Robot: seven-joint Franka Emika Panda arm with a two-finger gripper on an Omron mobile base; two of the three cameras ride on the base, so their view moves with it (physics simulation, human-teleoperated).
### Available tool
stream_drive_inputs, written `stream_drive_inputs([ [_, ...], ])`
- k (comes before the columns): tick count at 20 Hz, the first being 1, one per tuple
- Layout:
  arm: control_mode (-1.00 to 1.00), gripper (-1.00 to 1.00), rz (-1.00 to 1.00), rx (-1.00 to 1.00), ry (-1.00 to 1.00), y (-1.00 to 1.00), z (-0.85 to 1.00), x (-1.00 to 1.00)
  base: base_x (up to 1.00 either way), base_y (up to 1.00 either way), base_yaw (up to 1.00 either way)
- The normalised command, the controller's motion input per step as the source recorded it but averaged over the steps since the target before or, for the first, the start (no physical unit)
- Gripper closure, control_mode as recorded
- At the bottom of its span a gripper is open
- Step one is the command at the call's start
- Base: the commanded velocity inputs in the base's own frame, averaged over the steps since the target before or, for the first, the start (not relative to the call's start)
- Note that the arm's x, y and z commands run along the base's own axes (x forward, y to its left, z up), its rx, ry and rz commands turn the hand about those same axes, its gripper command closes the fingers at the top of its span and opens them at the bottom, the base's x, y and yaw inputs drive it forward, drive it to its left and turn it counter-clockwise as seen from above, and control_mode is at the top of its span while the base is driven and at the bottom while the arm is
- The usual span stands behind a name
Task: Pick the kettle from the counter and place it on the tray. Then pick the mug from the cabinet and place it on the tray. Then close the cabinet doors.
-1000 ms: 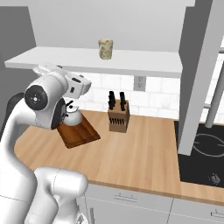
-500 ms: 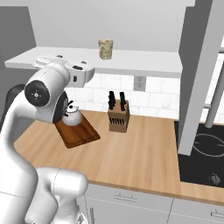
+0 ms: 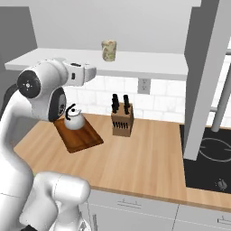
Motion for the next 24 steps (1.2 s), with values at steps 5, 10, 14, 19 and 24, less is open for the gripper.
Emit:
stream_drive_inputs([
  [5,-1.0,-1.0,-0.2,-0.11,0.14,0.08,0.13,0.09,0.0,0.0,0.0],
  [10,-1.0,-1.0,-0.1,-0.05,0.01,0.18,0.3,0.27,0.0,0.0,0.0],
  [14,-1.0,-1.0,0.03,0.0,0.0,0.05,0.01,0.44,0.0,0.0,0.0],
  [19,-1.0,-1.0,0.11,0.02,0.0,-0.09,-0.03,0.59,0.0,0.0,0.0],
  [24,-1.0,-1.0,0.11,0.01,-0.01,-0.4,-0.13,0.44,0.0,0.0,0.0],
])
